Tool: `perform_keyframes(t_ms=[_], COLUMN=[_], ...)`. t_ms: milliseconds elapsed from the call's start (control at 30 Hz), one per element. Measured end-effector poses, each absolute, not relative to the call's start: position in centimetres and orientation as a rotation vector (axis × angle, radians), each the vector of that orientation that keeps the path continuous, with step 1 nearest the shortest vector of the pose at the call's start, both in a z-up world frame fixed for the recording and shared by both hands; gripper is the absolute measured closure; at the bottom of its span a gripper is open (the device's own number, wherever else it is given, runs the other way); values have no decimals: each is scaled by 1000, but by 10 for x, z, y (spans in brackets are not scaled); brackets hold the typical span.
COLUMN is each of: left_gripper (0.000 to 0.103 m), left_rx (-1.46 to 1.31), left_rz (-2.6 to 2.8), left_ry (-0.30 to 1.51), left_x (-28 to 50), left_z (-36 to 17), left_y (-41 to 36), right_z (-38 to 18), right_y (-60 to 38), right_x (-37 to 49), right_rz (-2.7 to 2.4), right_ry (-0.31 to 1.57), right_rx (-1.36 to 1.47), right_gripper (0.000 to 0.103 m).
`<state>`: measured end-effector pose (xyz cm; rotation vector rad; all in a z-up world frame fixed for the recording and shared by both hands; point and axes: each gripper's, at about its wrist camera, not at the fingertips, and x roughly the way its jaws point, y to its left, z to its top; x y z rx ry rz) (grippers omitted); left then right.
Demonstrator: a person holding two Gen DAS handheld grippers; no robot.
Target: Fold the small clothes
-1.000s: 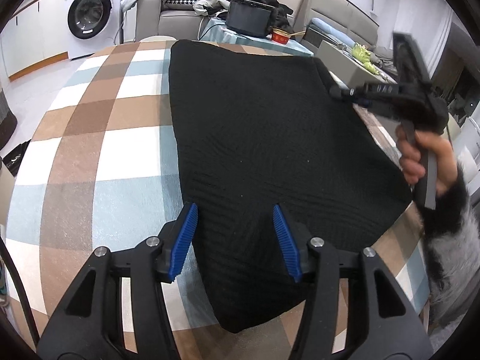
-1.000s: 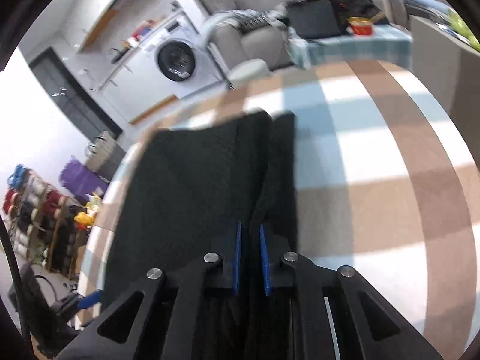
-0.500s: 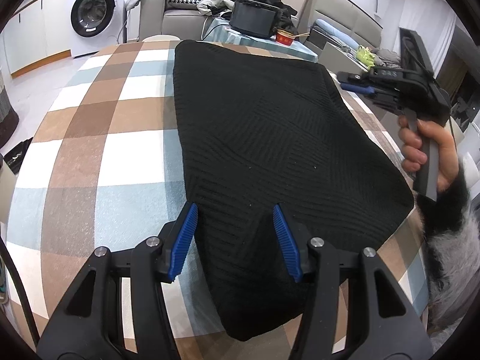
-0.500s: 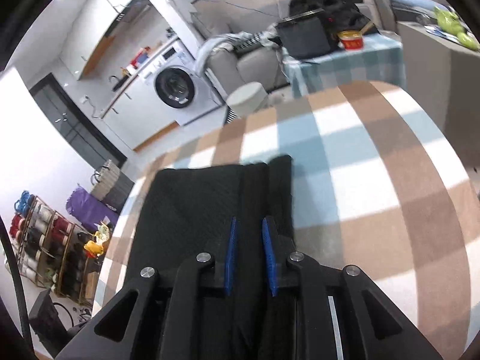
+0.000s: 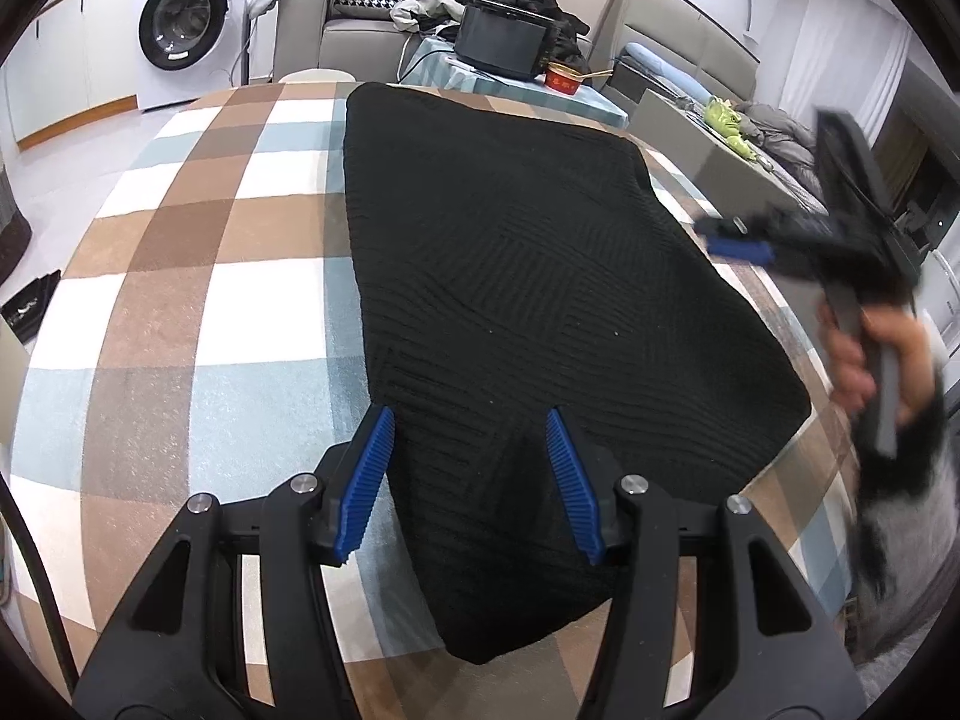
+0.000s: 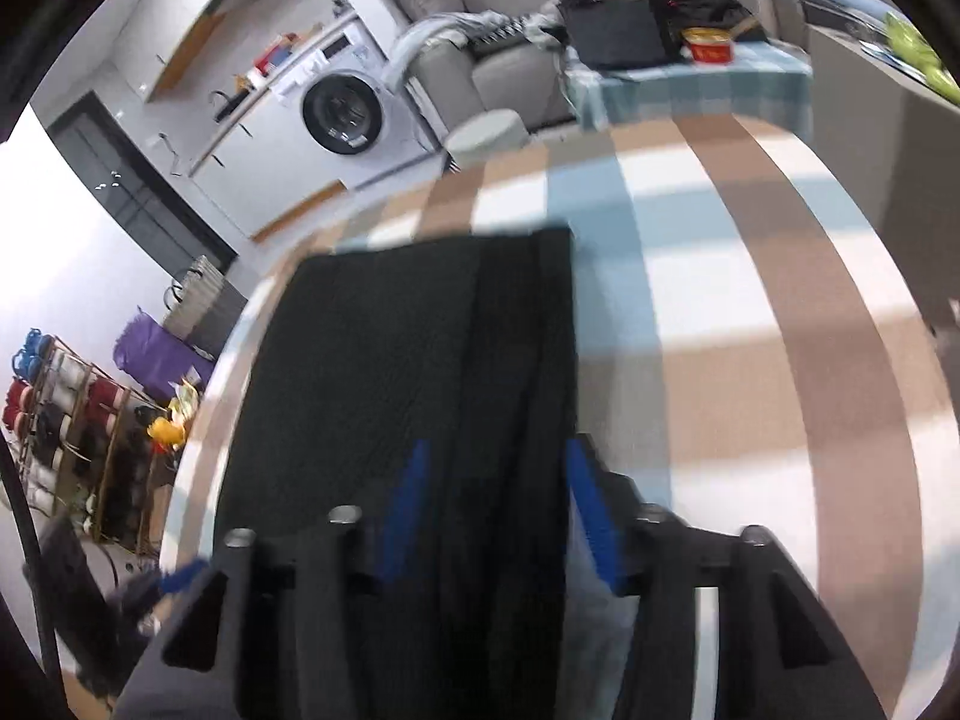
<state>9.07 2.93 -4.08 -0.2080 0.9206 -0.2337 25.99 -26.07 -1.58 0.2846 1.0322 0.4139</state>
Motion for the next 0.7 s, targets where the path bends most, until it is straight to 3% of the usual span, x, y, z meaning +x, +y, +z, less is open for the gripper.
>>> perform_keyframes(t_ms=[200, 267, 367, 533, 700], left_gripper=[48, 48, 48, 48, 48], left_rx=[-184, -165, -152, -186, -171], left_rz=[-253, -243, -240, -232, -241], left_ry=[926, 930, 924, 920, 877], left_x=[90, 89, 86, 83, 75], left_z=[-44, -45, -42, -41, -26], left_y=[20, 17, 17, 24, 20], right_z=[-26, -36, -23, -39, -8], right_y=[-249, -240, -240, -246, -247], right_x=[209, 204, 195, 200, 176], right_rz=[474, 442, 489, 446, 454], right_ry=[1057, 1063, 1013, 1089, 991], right_rx=[219, 139, 158, 136, 133], right_gripper=[53, 74, 84, 81, 79])
